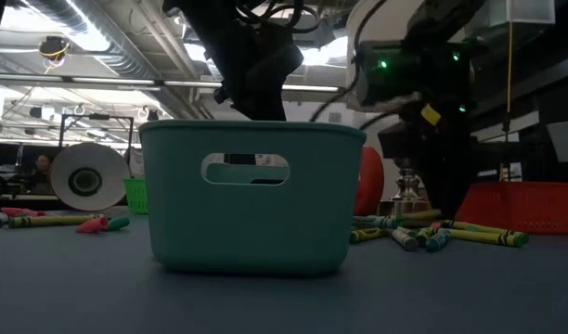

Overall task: Sort crayons
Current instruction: Put the green crayon into the transparent bin

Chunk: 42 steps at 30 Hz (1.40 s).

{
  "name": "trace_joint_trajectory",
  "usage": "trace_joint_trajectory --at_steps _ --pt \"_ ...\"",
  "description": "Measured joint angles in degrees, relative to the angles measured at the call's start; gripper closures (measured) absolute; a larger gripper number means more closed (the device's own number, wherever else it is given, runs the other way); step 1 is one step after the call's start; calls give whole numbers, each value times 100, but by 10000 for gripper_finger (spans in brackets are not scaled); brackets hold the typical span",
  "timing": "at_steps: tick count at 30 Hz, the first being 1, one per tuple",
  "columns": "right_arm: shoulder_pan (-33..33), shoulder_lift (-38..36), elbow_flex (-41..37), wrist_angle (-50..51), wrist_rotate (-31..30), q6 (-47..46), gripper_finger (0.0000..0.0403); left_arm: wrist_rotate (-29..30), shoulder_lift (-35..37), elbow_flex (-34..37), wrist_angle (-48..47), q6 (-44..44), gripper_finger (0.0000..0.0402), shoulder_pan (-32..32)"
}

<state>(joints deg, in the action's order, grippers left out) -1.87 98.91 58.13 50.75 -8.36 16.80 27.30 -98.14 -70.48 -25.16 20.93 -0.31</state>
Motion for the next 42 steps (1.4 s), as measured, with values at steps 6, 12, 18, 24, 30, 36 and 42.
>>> trace_joint_trajectory --at_steps 6,12,18,24,30,36,42 --pt "-1 -2 517 427 3 -1 366 -1 0 0 0 0 309 -7" --pt "-176 -2 1067 1114 178 -221 366 1 0 0 0 -2 309 -67" --pt "-700 -4 1594 1840 208 -551 366 1 0 0 0 -2 309 -156" --pt "-1213 -7 1870 2408 207 -1220 366 1 0 0 -2 -4 309 -257" --pt "-1786 -7 1897 2920 205 -2188 366 1 1 0 -3 -7 309 -391" --pt "-2450 -7 1897 3196 208 -3056 366 1 0 0 -3 -7 309 -535" --pt "-3177 -7 1897 3179 203 -4071 366 1 0 0 -3 -9 309 -673"
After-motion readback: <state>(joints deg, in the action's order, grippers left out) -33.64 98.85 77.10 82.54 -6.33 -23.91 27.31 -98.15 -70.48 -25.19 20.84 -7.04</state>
